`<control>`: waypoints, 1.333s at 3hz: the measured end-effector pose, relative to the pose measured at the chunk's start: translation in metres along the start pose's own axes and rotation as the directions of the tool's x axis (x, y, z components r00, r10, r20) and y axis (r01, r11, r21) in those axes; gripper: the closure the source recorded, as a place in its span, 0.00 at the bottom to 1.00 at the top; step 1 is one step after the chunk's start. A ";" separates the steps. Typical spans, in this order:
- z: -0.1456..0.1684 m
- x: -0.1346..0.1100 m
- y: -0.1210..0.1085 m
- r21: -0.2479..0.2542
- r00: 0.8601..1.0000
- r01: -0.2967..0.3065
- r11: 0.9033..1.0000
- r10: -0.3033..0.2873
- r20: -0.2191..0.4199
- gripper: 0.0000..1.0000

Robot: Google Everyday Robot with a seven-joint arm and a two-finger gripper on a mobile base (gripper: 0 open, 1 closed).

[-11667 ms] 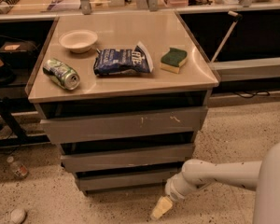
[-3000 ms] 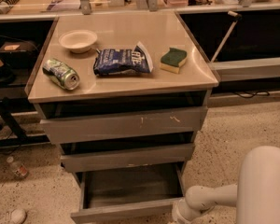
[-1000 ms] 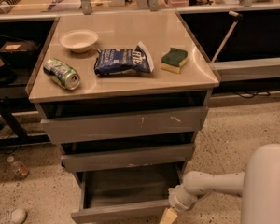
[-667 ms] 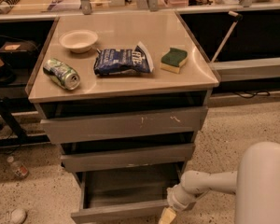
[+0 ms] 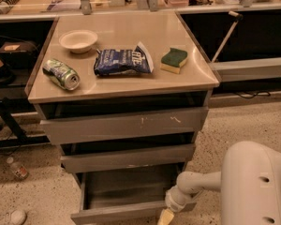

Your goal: Open bottom drawer

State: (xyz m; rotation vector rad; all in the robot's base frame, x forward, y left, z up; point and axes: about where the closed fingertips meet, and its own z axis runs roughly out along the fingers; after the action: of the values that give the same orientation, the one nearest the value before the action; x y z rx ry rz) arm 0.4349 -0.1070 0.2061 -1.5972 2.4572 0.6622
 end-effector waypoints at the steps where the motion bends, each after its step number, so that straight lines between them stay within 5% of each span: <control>1: 0.007 0.002 -0.005 -0.007 1.000 0.002 1.000 -0.002 -0.006 0.00; 4: 0.032 0.026 -0.002 -0.048 0.999 -0.025 0.999 0.023 -0.050 0.00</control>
Offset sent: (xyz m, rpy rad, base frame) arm 0.0025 -0.0026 -0.0317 -0.0075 0.0400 0.0151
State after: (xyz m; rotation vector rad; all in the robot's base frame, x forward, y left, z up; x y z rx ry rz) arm 0.4221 -0.1155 0.1680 -1.6226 2.5178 0.7003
